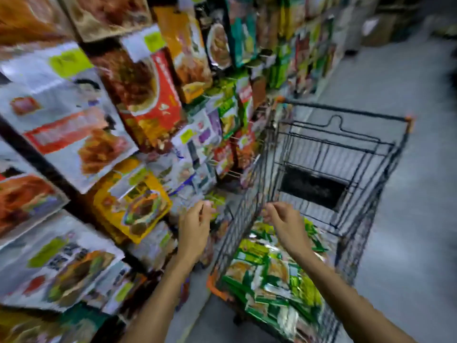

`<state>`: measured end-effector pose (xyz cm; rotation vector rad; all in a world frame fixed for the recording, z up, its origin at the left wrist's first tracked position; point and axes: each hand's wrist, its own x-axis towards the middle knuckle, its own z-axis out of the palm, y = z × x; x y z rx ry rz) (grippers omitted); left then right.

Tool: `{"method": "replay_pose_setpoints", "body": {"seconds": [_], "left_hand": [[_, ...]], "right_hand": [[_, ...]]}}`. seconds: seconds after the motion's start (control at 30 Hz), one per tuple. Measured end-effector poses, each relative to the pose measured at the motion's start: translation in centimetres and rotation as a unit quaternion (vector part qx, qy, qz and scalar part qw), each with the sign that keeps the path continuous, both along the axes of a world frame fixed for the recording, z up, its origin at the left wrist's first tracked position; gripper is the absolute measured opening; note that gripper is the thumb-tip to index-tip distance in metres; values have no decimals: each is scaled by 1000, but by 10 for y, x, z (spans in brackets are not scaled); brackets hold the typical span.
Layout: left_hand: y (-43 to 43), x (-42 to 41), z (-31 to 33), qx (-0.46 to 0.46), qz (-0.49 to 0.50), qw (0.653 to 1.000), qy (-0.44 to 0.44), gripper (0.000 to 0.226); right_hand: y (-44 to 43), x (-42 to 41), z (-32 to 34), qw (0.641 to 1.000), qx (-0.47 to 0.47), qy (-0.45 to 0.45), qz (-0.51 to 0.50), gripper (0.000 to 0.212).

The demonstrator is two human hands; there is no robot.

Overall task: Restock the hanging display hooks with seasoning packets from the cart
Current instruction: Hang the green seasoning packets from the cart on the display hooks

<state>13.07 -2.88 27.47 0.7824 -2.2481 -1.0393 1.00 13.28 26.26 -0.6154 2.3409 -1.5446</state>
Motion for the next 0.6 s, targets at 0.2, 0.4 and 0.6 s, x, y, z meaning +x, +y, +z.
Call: {"method": "replay_pose_setpoints", "body": {"seconds": [0.2, 0.4, 0.6], "left_hand": [[25, -65, -116, 53, -134, 980, -136, 27], [36, -87, -225, 74, -194, 941, -268, 23], [41, -97, -311, 61, -210, 915, -338, 23]], "right_hand": [[72, -12, -120, 974, 122, -83, -174, 35], [94, -1, -232, 929, 201, -181, -251, 33], [98, -8, -307, 896, 269, -207, -287, 23]]}}
